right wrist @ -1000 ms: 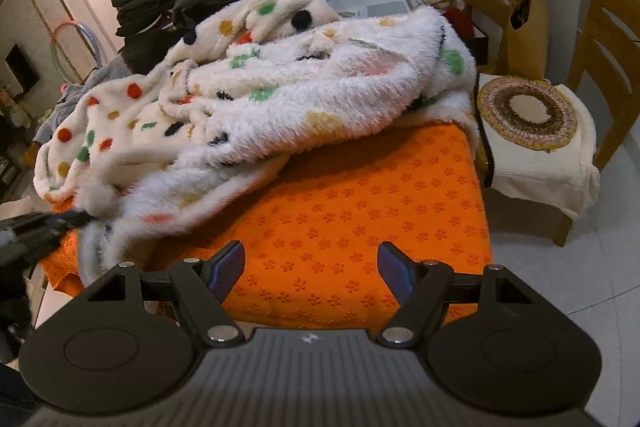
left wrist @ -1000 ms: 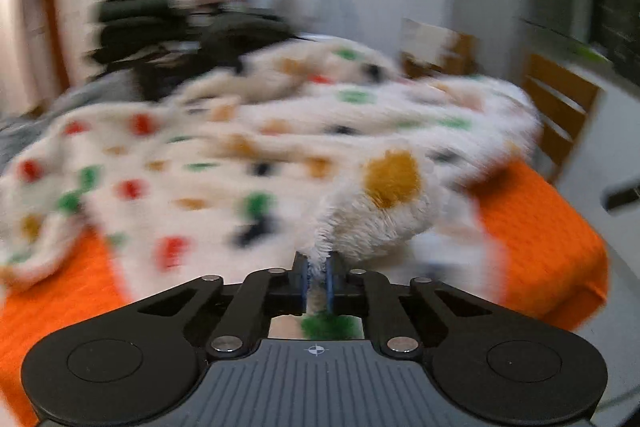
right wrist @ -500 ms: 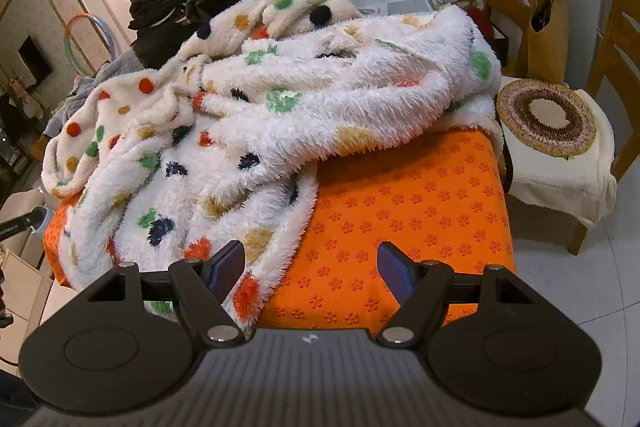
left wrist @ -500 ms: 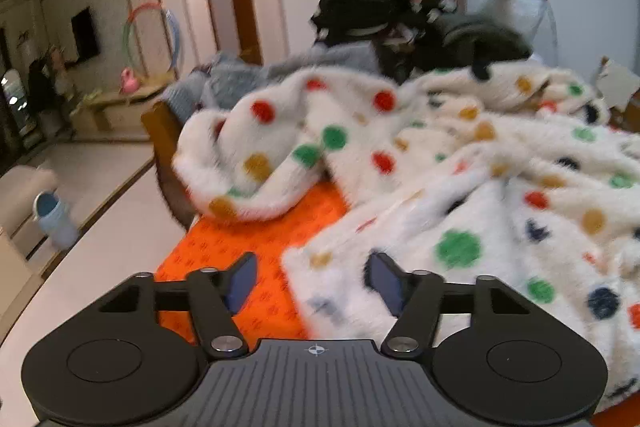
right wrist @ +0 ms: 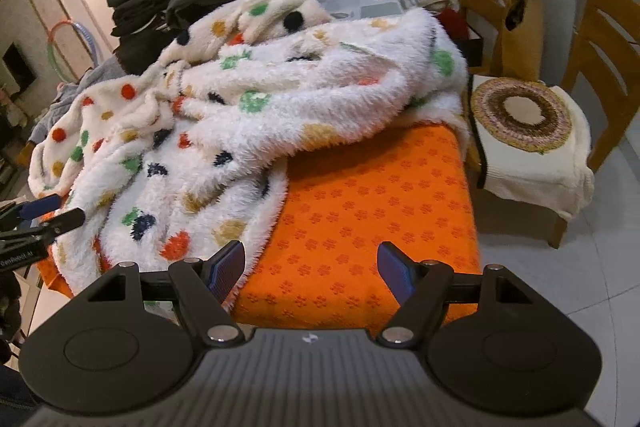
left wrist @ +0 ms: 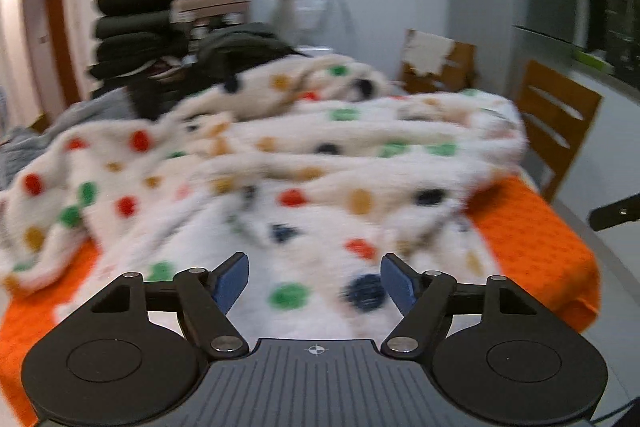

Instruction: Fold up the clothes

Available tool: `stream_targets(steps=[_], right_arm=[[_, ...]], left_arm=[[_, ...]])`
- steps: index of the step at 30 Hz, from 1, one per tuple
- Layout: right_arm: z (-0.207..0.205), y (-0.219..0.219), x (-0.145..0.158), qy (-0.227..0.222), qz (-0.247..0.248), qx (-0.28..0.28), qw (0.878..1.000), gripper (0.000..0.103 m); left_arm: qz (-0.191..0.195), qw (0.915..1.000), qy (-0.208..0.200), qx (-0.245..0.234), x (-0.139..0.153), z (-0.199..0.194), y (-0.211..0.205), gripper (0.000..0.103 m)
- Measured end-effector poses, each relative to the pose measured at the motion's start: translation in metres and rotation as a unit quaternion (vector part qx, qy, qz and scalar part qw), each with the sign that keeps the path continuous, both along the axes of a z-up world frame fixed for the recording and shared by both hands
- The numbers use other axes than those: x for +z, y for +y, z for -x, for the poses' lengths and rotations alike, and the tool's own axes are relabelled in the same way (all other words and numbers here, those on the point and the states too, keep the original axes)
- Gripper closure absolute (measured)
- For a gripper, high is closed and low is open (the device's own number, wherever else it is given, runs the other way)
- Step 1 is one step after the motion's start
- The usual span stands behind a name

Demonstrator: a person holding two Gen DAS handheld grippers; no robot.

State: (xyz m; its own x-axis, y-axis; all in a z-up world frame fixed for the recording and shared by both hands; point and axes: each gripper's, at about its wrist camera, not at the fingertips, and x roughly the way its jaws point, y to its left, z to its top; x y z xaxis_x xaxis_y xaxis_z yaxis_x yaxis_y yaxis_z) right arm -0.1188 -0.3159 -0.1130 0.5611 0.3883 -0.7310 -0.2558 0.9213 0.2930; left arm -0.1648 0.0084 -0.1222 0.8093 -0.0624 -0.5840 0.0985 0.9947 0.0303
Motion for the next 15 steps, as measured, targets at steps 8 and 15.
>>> stream_targets(steps=[8,15], right_arm=[[0.017,-0.023,0.0,0.0,0.006,-0.039,0.999,0.024],[0.034,-0.045,0.0,0.002,0.013,-0.079,0.997,0.024]], left_arm=[[0.026,0.9956,0.027,-0.086,-0.024,-0.027,-0.055,0.019],[0.02,0.9912,0.068,-0.112,-0.056,-0.057,-0.1,0.019]])
